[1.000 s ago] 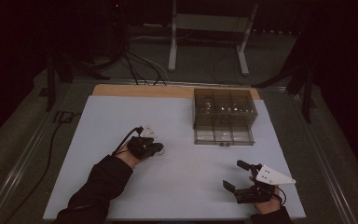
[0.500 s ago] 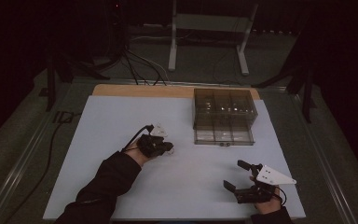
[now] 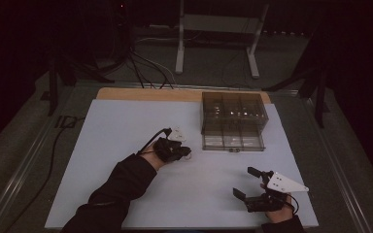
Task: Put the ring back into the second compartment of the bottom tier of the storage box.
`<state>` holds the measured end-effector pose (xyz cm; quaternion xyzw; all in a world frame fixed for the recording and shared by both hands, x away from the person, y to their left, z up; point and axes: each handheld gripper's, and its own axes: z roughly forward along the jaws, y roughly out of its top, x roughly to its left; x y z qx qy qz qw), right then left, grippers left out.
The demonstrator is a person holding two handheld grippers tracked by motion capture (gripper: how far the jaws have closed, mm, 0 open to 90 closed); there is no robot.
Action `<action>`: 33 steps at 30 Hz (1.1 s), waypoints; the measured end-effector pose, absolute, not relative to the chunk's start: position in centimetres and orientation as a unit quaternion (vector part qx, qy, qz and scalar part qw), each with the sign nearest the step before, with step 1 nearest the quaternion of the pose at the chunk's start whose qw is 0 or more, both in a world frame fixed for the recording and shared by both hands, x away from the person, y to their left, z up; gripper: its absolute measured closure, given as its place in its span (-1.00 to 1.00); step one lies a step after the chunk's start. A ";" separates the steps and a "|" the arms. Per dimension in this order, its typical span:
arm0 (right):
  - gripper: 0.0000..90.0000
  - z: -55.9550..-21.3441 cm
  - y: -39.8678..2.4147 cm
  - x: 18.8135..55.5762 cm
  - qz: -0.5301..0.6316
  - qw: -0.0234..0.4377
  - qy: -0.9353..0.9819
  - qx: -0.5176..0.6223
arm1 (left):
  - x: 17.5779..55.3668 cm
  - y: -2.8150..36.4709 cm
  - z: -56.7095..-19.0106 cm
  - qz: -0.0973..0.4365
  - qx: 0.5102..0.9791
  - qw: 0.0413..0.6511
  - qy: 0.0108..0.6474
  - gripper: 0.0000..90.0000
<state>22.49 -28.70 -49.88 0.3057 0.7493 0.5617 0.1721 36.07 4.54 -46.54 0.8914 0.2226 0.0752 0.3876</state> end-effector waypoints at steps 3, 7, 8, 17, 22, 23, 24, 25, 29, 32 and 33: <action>-0.88 -49.9 -28.7 22.5 0.561 0.169 0.751 0.305 | 36.2 3.9 -46.3 0.073 0.891 0.394 0.212 0.96; -0.88 -49.9 -28.7 22.5 0.563 0.171 0.749 0.305 | 36.3 3.4 -46.1 0.072 0.891 0.398 0.205 0.96; -0.88 -49.9 -28.7 22.5 0.563 0.171 0.749 0.305 | 36.4 3.2 -46.0 0.070 0.891 0.399 0.203 0.96; -0.88 -49.9 -28.7 22.5 0.562 0.171 0.750 0.304 | 36.6 1.5 -45.2 0.071 0.890 0.411 0.186 0.96; -0.88 -49.9 -28.8 22.4 0.561 0.172 0.750 0.304 | 37.0 0.4 -45.4 0.070 0.889 0.414 0.183 0.96; -0.88 -49.8 -28.8 22.4 0.562 0.171 0.750 0.304 | 37.1 0.2 -45.4 0.070 0.888 0.416 0.185 0.96; -0.88 -49.8 -28.8 22.4 0.564 0.174 0.748 0.303 | 37.2 0.0 -45.4 0.069 0.887 0.417 0.186 0.96; -0.88 -49.8 -28.8 22.4 0.563 0.173 0.749 0.304 | 37.4 -0.3 -45.3 0.069 0.885 0.420 0.187 0.96; -0.88 -49.8 -28.9 22.4 0.562 0.173 0.749 0.304 | 37.8 -0.9 -45.1 0.069 0.881 0.428 0.188 0.96; -0.88 -49.8 -28.9 22.4 0.564 0.174 0.748 0.304 | 38.1 -1.6 -45.0 0.071 0.879 0.433 0.188 0.96; -0.88 -49.8 -28.9 22.4 0.563 0.173 0.749 0.304 | 38.2 -1.8 -45.0 0.072 0.879 0.432 0.186 0.96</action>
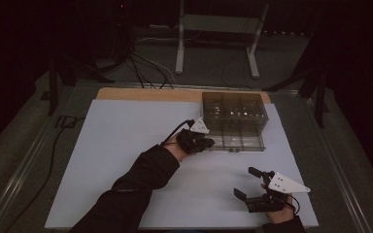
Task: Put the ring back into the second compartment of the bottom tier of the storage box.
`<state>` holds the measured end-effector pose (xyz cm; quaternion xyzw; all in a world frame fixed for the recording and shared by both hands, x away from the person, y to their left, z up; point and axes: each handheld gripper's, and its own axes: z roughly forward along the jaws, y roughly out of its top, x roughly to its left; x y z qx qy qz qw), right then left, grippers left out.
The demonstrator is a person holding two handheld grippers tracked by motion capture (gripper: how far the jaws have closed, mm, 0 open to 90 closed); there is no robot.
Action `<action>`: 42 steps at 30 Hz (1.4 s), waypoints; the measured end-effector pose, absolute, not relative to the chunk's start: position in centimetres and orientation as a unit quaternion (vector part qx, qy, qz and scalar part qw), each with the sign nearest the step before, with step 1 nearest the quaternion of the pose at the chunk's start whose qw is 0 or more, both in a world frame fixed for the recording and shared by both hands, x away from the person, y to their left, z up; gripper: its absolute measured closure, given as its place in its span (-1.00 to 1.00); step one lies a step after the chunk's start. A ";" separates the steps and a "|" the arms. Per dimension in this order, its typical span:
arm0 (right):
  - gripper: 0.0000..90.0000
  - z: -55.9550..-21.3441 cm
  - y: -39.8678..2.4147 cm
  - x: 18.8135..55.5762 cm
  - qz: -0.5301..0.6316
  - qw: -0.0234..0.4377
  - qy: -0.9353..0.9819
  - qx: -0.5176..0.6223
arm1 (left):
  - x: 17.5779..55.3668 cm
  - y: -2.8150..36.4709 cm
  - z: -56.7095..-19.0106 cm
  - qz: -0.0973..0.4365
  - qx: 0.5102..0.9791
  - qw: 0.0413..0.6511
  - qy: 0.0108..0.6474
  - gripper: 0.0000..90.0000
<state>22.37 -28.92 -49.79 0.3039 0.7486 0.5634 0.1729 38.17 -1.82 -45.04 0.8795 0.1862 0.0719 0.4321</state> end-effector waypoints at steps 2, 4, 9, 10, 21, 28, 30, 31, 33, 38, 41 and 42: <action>-0.88 -49.7 -29.0 22.3 0.564 0.173 0.748 0.304 | 38.3 -2.3 -45.0 0.073 0.878 0.435 0.185 0.96; -0.88 -49.7 -29.0 22.3 0.566 0.176 0.746 0.304 | 38.5 -2.9 -45.0 0.077 0.878 0.436 0.183 0.96; -0.88 -49.7 -29.0 22.3 0.566 0.175 0.746 0.305 | 39.3 -4.2 -44.6 0.076 0.876 0.440 0.184 0.96; -0.88 -49.7 -29.0 22.3 0.567 0.174 0.745 0.305 | 39.4 -4.4 -44.5 0.077 0.876 0.440 0.183 0.96; -0.88 -49.7 -29.2 22.2 0.568 0.176 0.744 0.306 | 40.8 -7.1 -44.2 0.071 0.879 0.436 0.179 0.96; -0.88 -49.6 -29.2 22.2 0.569 0.174 0.744 0.306 | 41.7 -8.8 -44.6 0.077 0.879 0.431 0.189 0.95; -0.88 -49.7 -29.1 22.2 0.568 0.173 0.744 0.305 | 41.8 -9.0 -44.8 0.075 0.879 0.430 0.192 0.95; -0.88 -49.7 -29.1 22.2 0.569 0.172 0.744 0.305 | 42.0 -9.1 -44.9 0.076 0.878 0.431 0.193 0.95; -0.88 -49.6 -29.2 22.2 0.569 0.174 0.744 0.304 | 42.1 -9.3 -45.1 0.074 0.879 0.429 0.194 0.95; -0.88 -49.6 -29.4 22.2 0.573 0.171 0.740 0.307 | 42.5 -9.9 -45.2 0.078 0.875 0.433 0.199 0.95; -0.88 -49.5 -29.3 22.1 0.574 0.170 0.740 0.305 | 42.8 -10.3 -45.1 0.085 0.875 0.434 0.199 0.86; -0.88 -49.5 -29.3 22.1 0.575 0.169 0.740 0.305 | 42.8 -10.4 -45.1 0.085 0.872 0.438 0.201 0.78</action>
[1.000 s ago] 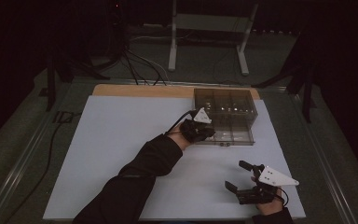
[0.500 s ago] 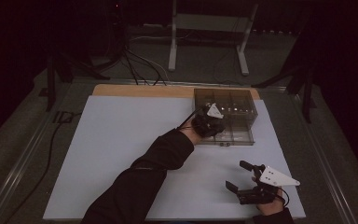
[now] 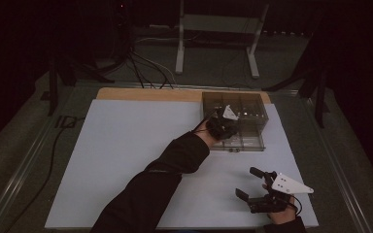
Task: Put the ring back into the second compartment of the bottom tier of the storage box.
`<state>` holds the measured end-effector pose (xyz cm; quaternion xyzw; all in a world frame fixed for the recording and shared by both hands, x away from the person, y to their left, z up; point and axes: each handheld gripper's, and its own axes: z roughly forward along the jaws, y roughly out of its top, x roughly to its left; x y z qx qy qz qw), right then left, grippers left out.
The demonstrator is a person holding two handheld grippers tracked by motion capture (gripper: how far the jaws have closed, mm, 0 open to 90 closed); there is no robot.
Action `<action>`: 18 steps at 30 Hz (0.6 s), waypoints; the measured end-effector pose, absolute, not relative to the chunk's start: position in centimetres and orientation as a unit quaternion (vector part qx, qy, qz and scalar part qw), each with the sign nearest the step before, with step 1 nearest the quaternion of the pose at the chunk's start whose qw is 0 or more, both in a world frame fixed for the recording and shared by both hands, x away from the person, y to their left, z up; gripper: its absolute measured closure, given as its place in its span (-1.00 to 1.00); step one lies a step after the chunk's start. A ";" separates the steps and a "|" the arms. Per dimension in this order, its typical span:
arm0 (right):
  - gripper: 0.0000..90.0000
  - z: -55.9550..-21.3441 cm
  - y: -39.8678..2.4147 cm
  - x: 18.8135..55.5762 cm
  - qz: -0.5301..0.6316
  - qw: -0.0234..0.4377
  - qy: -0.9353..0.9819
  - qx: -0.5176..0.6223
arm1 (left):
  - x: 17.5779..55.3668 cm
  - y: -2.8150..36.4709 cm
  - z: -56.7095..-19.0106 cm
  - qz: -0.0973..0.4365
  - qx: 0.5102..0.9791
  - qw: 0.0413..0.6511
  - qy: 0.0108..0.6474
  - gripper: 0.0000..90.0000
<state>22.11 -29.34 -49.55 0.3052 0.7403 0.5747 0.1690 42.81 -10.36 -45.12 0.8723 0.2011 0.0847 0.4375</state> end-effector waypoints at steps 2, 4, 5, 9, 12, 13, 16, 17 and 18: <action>-0.88 -49.5 -29.3 22.1 0.576 0.169 0.740 0.305 | 42.8 -10.4 -45.0 0.083 0.870 0.441 0.203 0.55; -0.88 -49.5 -29.3 22.1 0.576 0.168 0.740 0.304 | 42.5 -10.3 -44.7 0.078 0.866 0.452 0.199 0.34; -0.88 -49.5 -29.3 22.1 0.575 0.168 0.741 0.303 | 42.4 -10.2 -44.6 0.079 0.866 0.453 0.196 0.34; -0.88 -49.5 -29.4 22.1 0.576 0.169 0.740 0.304 | 41.7 -9.8 -44.2 0.077 0.865 0.455 0.198 0.17; -0.88 -49.6 -29.3 22.1 0.572 0.169 0.743 0.303 | 41.4 -9.4 -44.1 0.073 0.865 0.456 0.199 0.10; -0.88 -49.5 -29.2 22.1 0.573 0.170 0.742 0.303 | 41.3 -9.2 -44.1 0.071 0.864 0.457 0.198 0.08; -0.88 -49.6 -29.2 22.1 0.570 0.169 0.744 0.304 | 40.9 -8.6 -43.8 0.072 0.865 0.457 0.195 0.05; -0.88 -49.7 -29.2 22.1 0.570 0.169 0.744 0.304 | 40.8 -8.4 -43.7 0.071 0.864 0.458 0.194 0.04; -0.88 -49.6 -29.2 22.1 0.570 0.169 0.744 0.305 | 40.7 -8.2 -43.6 0.068 0.864 0.459 0.196 0.03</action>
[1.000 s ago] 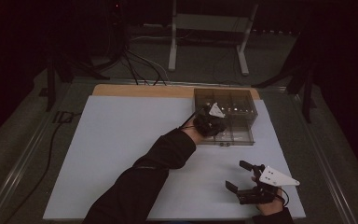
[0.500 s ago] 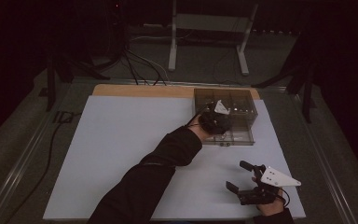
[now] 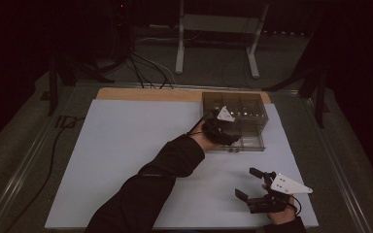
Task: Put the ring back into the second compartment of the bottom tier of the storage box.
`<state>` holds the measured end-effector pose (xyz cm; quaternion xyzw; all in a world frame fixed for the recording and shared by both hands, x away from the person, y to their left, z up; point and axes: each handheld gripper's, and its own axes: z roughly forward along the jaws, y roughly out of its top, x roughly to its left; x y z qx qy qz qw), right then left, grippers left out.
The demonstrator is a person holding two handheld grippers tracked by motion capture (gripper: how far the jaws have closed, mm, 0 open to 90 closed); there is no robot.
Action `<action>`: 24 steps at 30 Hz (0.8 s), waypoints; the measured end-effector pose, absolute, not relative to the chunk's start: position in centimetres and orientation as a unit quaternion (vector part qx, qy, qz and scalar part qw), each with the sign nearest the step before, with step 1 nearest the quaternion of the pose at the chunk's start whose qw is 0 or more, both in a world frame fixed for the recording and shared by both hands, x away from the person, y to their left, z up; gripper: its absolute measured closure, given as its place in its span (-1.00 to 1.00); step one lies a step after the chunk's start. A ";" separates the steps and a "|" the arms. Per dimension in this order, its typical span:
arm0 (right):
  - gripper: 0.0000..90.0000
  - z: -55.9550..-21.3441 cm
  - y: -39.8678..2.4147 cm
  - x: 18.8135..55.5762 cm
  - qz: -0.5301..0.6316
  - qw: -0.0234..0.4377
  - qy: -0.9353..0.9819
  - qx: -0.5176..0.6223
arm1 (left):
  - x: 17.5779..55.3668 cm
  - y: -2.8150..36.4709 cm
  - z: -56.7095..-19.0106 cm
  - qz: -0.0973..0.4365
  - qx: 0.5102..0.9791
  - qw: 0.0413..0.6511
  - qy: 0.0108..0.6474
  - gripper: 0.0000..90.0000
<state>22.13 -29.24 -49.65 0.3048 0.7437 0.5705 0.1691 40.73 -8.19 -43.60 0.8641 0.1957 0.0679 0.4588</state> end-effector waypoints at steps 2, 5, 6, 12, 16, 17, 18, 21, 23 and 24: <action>-0.88 -49.6 -29.2 22.1 0.570 0.170 0.744 0.305 | 40.6 -8.0 -43.5 0.067 0.863 0.460 0.197 0.00; -0.88 -49.7 -29.3 22.2 0.568 0.170 0.744 0.308 | 40.2 -7.1 -43.0 0.063 0.862 0.462 0.197 -0.05; -0.88 -49.7 -29.3 22.2 0.568 0.170 0.744 0.308 | 40.1 -6.8 -42.8 0.061 0.862 0.463 0.196 -0.06; -0.88 -49.9 -29.5 22.5 0.568 0.172 0.741 0.314 | 40.1 -5.5 -42.2 0.052 0.863 0.459 0.207 -0.35; -0.88 -50.0 -29.7 22.6 0.567 0.174 0.739 0.319 | 40.3 -4.8 -41.8 0.039 0.860 0.463 0.212 -0.56; -0.88 -50.0 -29.8 22.7 0.568 0.173 0.738 0.321 | 40.4 -4.7 -41.8 0.034 0.860 0.464 0.210 -0.57; -0.88 -50.0 -29.8 22.7 0.568 0.174 0.737 0.322 | 40.4 -4.6 -41.7 0.030 0.860 0.465 0.207 -0.60; -0.88 -50.1 -29.9 22.9 0.567 0.174 0.737 0.325 | 40.5 -4.4 -41.7 0.012 0.867 0.457 0.197 -0.84; -0.88 -50.2 -29.9 23.0 0.566 0.174 0.737 0.326 | 40.5 -4.3 -41.6 0.009 0.868 0.459 0.191 -0.94; -0.88 -50.2 -29.9 23.0 0.566 0.174 0.737 0.327 | 40.4 -4.2 -41.5 0.009 0.868 0.459 0.189 -0.94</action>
